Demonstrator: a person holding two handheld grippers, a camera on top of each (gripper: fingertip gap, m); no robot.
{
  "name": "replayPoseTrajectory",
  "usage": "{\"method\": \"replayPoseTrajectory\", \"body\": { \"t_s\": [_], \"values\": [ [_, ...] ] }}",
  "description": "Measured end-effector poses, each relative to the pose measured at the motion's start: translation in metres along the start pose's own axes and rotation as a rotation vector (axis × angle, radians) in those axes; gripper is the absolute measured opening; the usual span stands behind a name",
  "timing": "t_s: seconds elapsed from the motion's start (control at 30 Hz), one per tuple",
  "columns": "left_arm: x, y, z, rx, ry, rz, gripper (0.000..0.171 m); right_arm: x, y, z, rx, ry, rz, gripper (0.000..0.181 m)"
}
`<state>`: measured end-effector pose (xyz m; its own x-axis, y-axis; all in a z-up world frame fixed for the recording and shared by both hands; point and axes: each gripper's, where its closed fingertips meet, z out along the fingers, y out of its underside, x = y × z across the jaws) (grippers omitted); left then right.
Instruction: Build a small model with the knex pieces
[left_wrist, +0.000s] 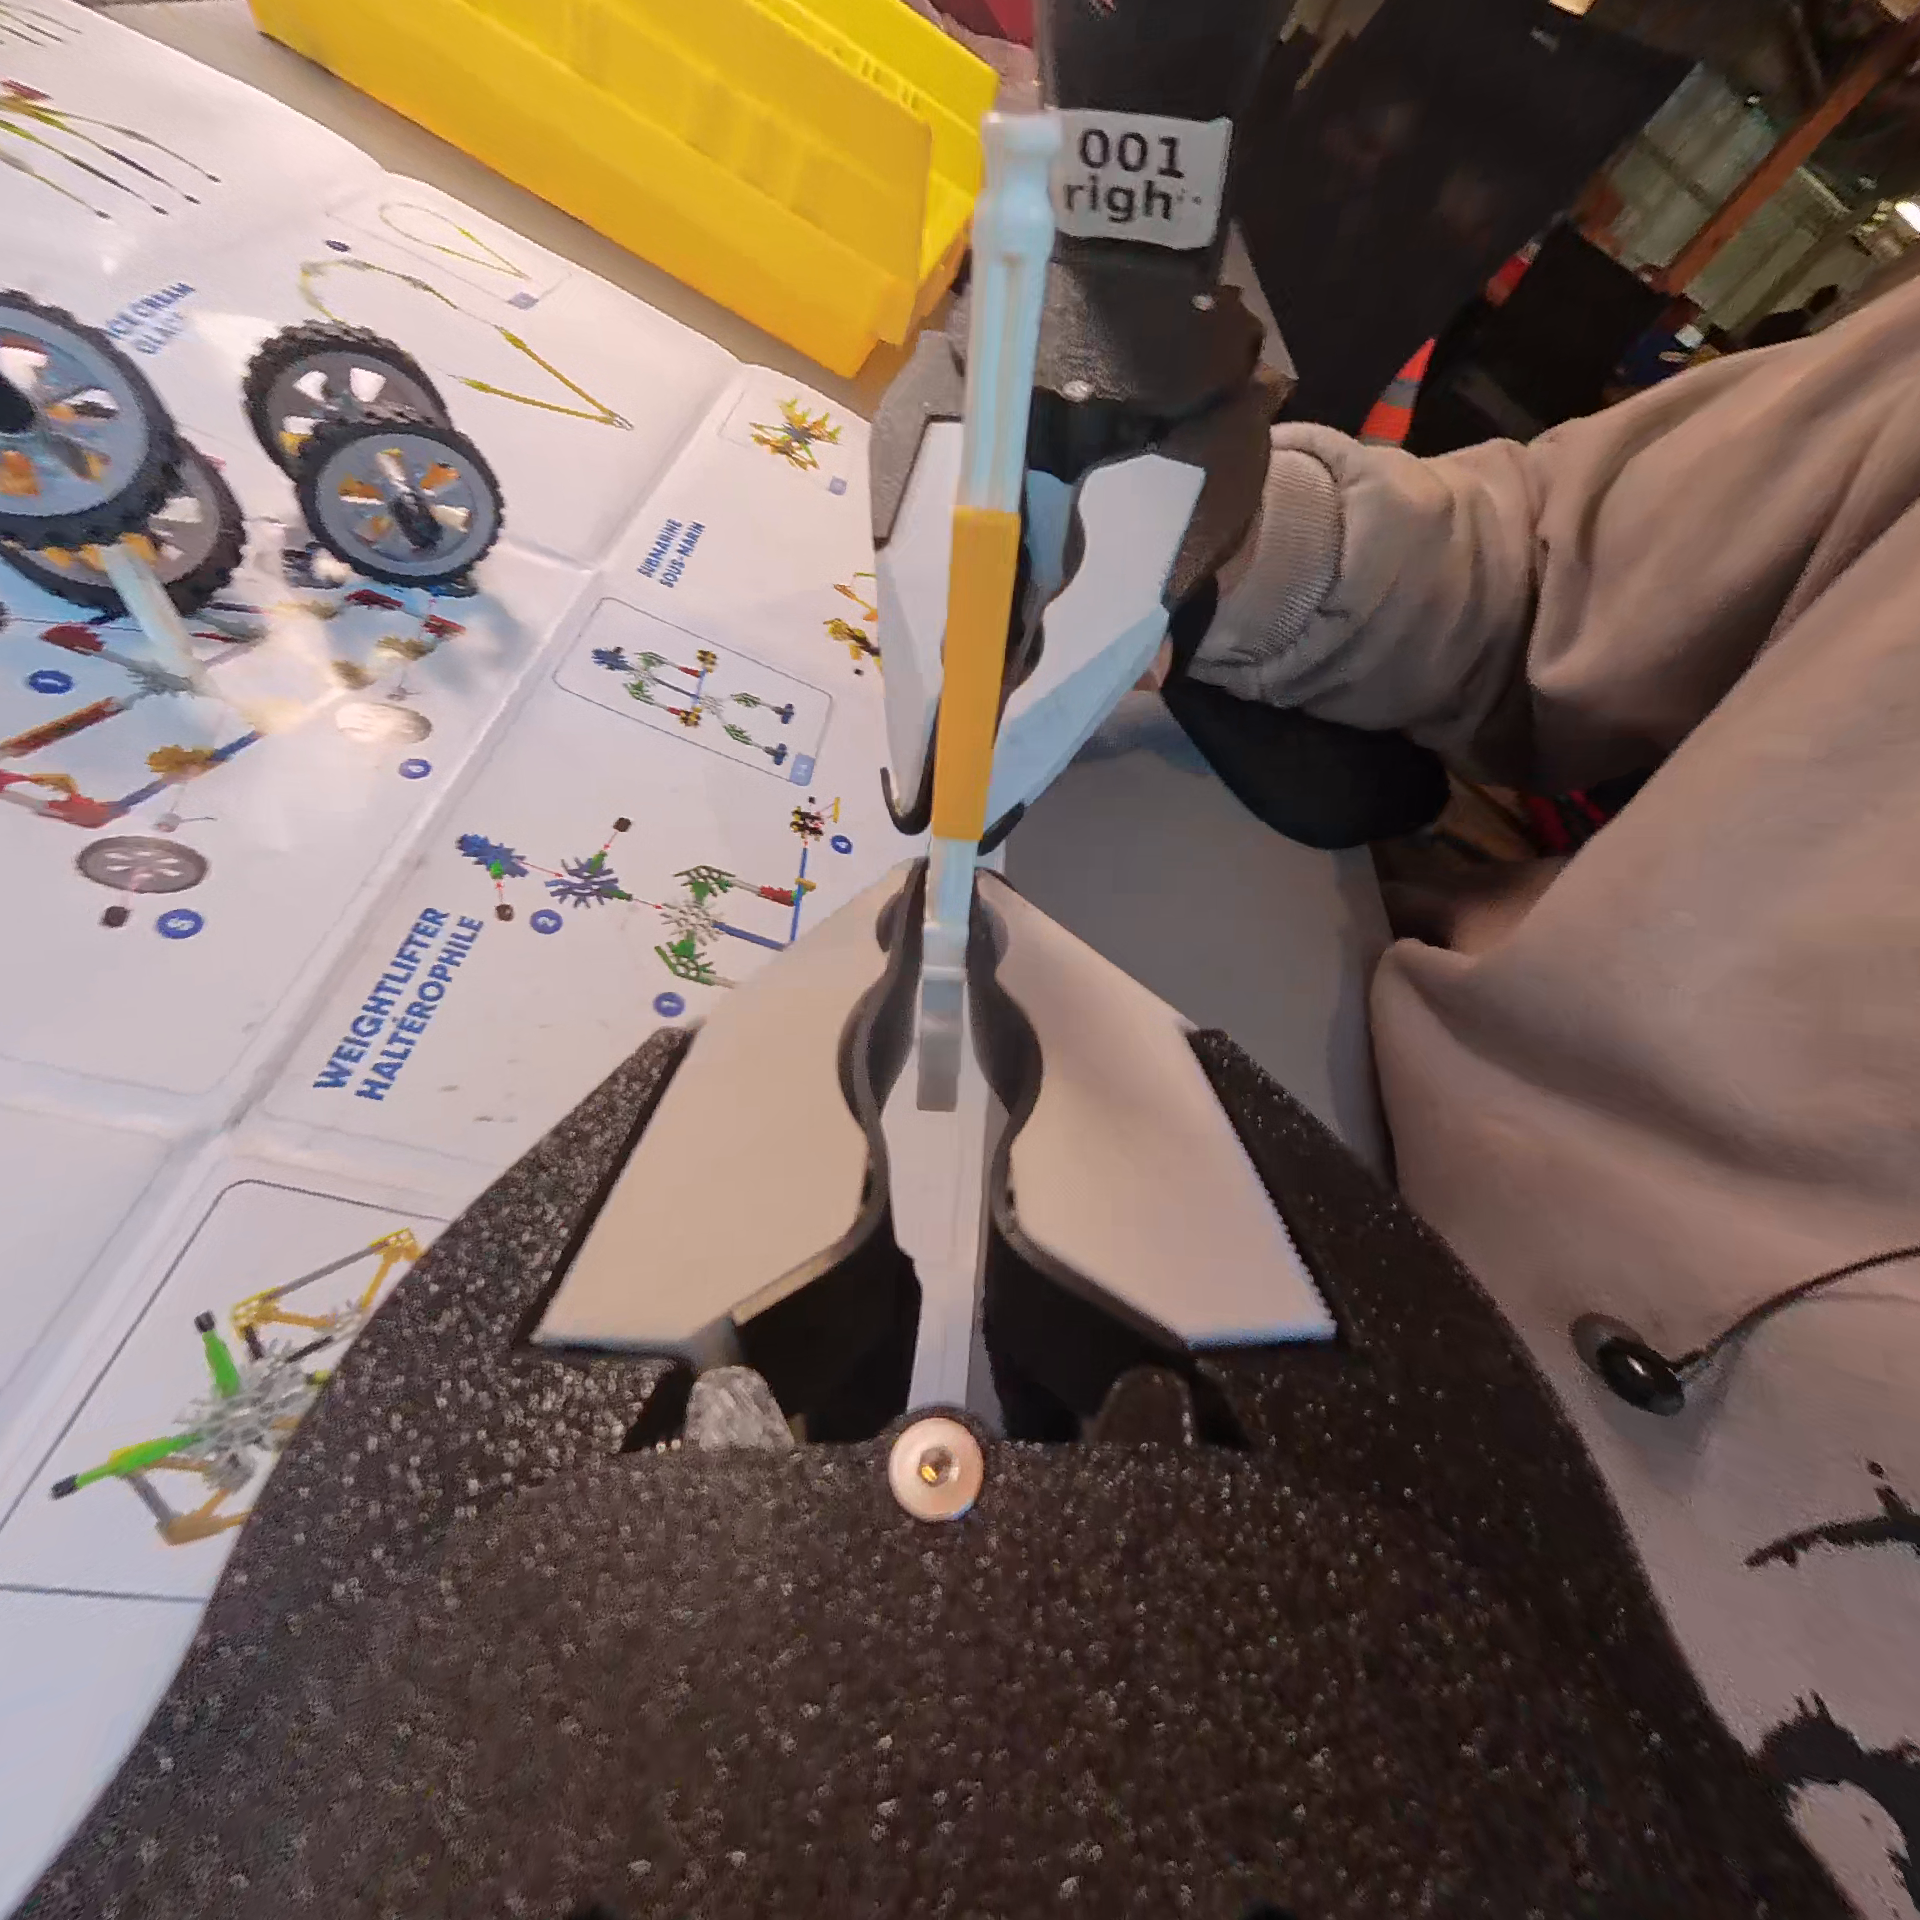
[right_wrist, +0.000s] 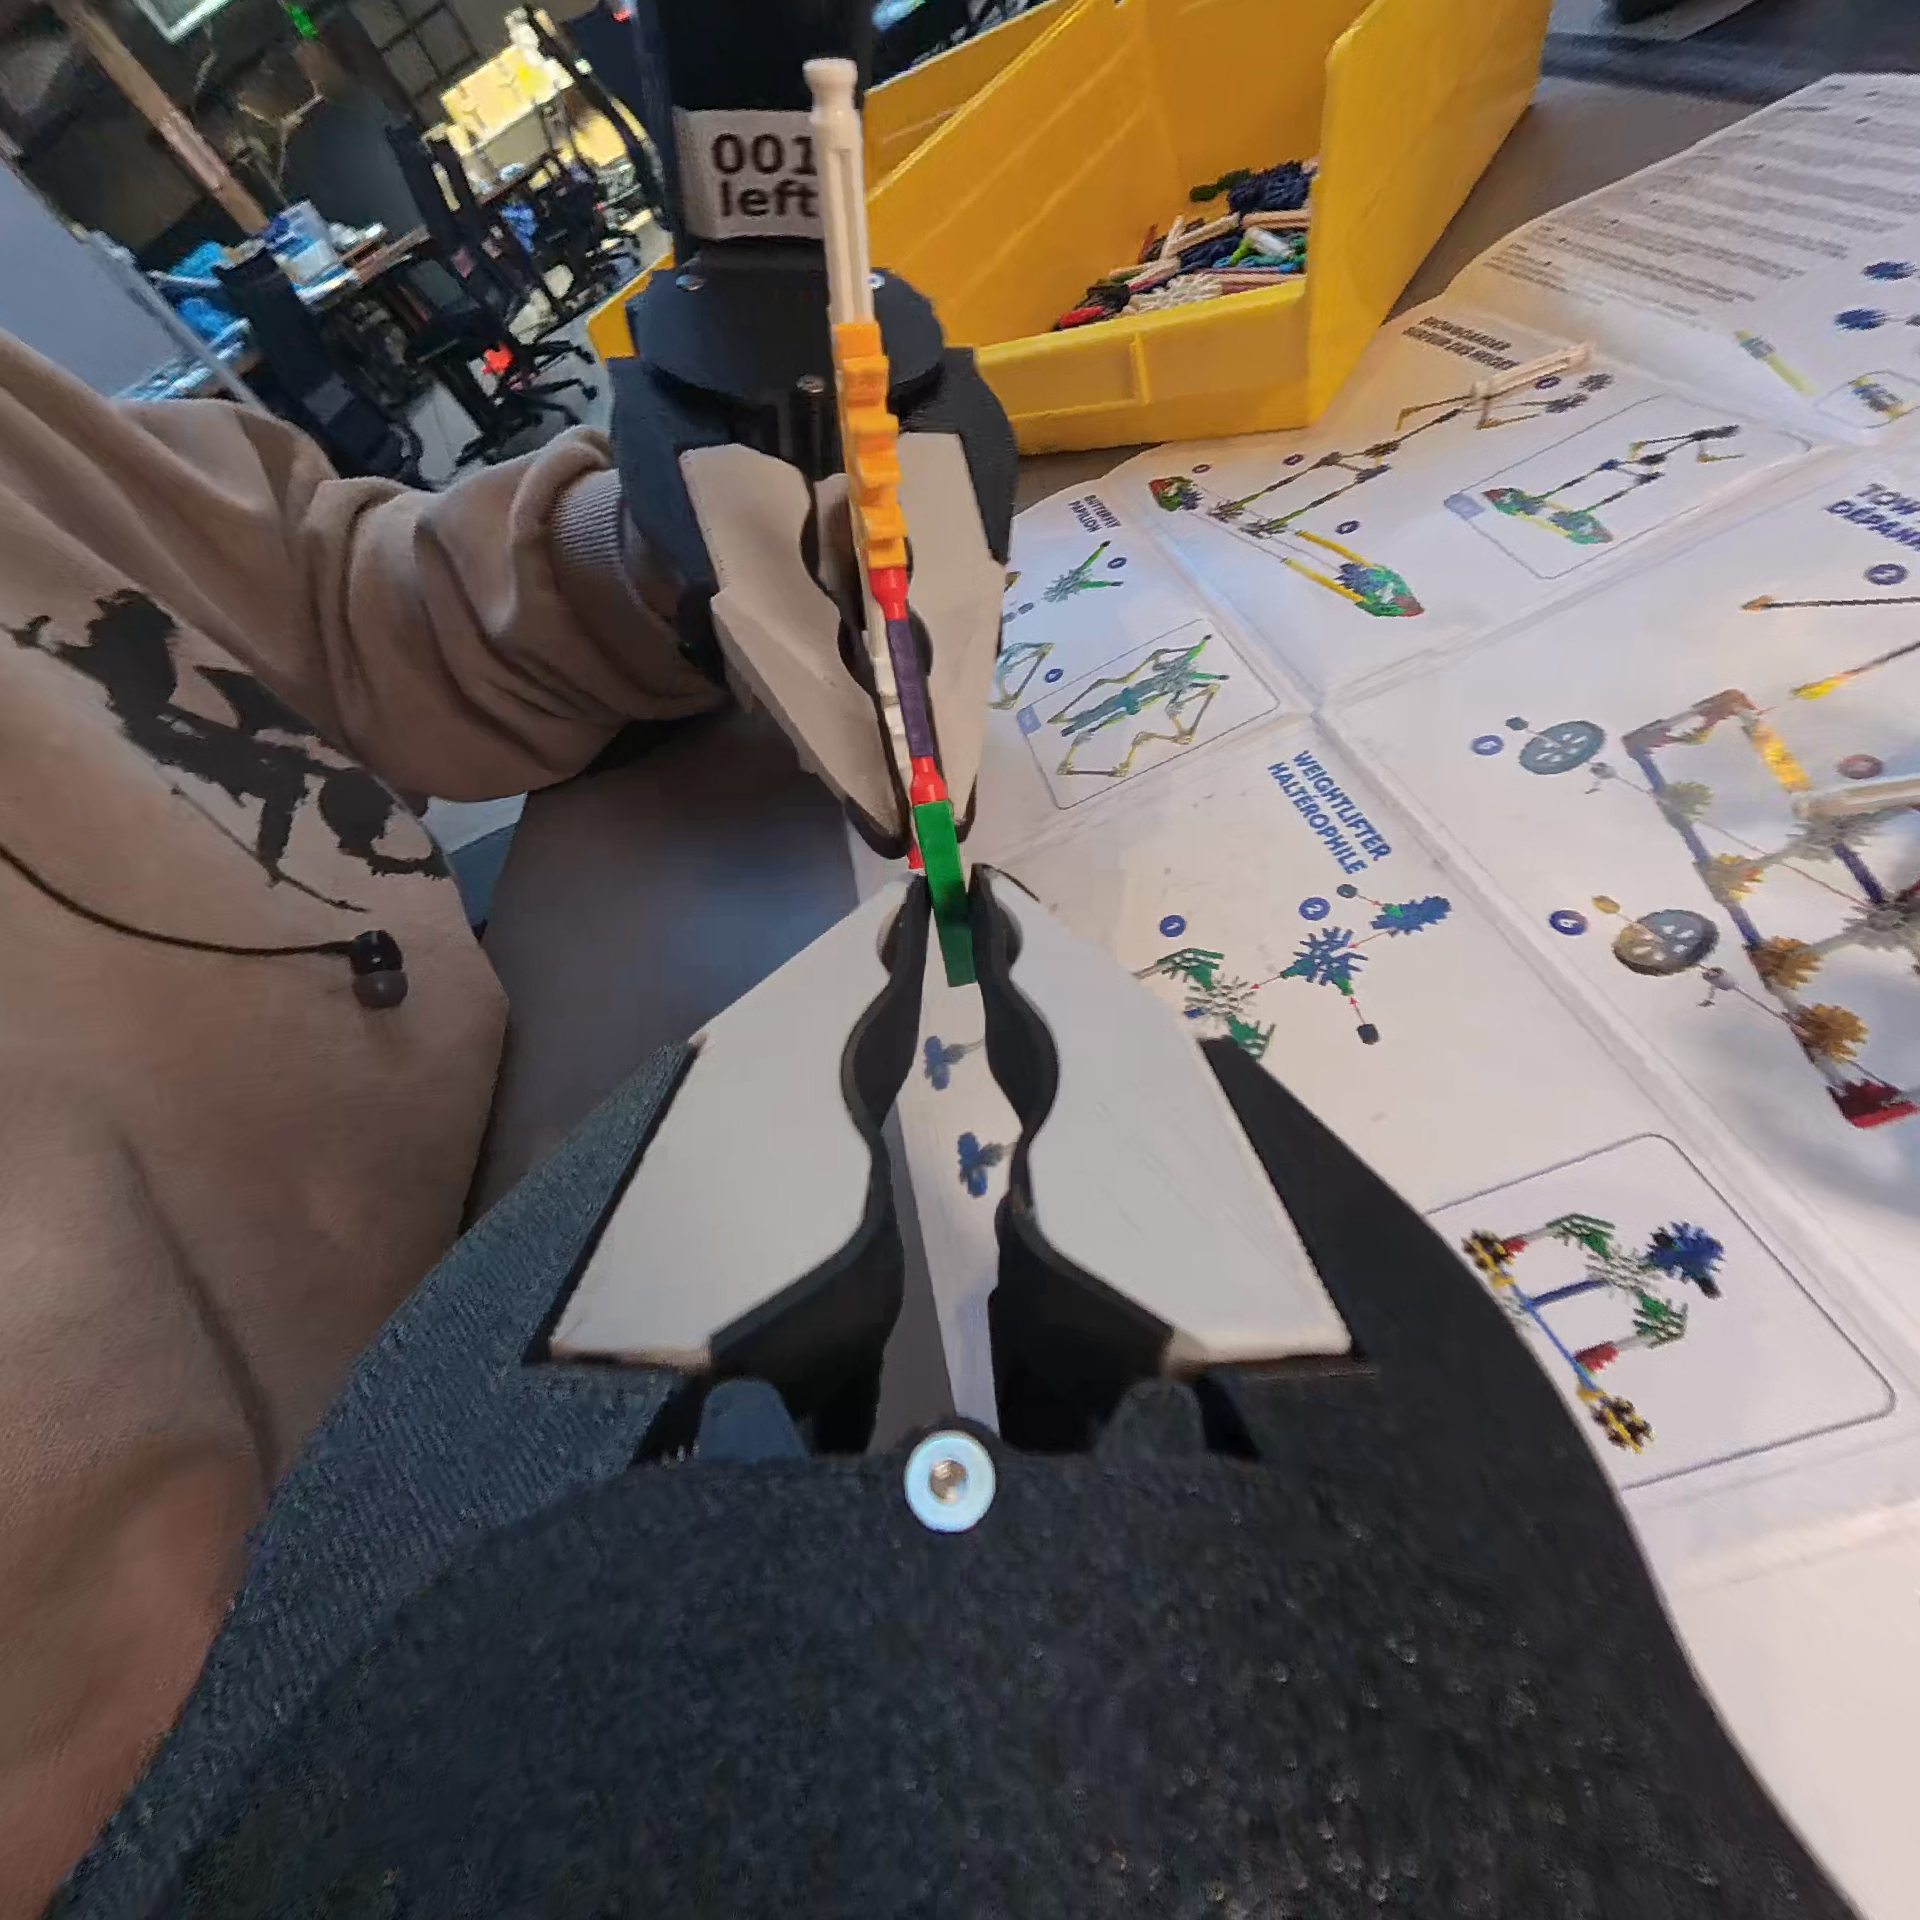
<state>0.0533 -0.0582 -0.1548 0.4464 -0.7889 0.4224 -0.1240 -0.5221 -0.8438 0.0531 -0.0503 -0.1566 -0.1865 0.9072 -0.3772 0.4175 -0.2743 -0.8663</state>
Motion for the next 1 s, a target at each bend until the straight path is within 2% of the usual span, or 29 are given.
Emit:
{"method": "replayPoseTrajectory", "body": {
  "t_s": [0.2,0.3,0.37,0.43,0.53,0.6,0.83,0.93,1.0],
  "values": [
    [-0.027,-0.012,0.0,0.033,-0.39,0.169,0.003,0.03,-0.014,0.0,0.073,0.229,0.001,0.008],
    [-0.035,-0.016,0.0,0.044,-0.487,0.201,0.004,0.038,-0.019,-0.001,0.07,0.332,-0.059,0.008],
    [-0.036,-0.017,-0.002,0.077,-0.435,0.118,0.005,0.037,-0.022,-0.001,0.044,0.404,-0.161,0.008],
    [-0.033,-0.017,-0.005,0.124,-0.307,-0.017,0.005,0.034,-0.022,0.001,0.009,0.411,-0.216,0.007],
    [-0.016,-0.016,-0.007,0.151,-0.085,-0.102,0.004,0.017,-0.021,0.001,-0.023,0.252,-0.301,0.009],
    [-0.004,-0.018,-0.008,0.168,0.013,-0.118,0.003,0.006,-0.022,-0.002,0.0,0.158,-0.316,0.011],
    [0.022,-0.035,-0.01,0.296,0.222,-0.208,0.003,-0.022,-0.04,-0.015,0.191,-0.11,-0.099,0.006],
    [0.022,-0.041,-0.01,0.35,0.229,-0.232,0.003,-0.021,-0.046,-0.018,0.236,-0.138,-0.023,0.004],
    [0.021,-0.042,-0.011,0.342,0.205,-0.187,0.004,-0.02,-0.046,-0.018,0.241,-0.151,0.004,0.004]
  ]
}}
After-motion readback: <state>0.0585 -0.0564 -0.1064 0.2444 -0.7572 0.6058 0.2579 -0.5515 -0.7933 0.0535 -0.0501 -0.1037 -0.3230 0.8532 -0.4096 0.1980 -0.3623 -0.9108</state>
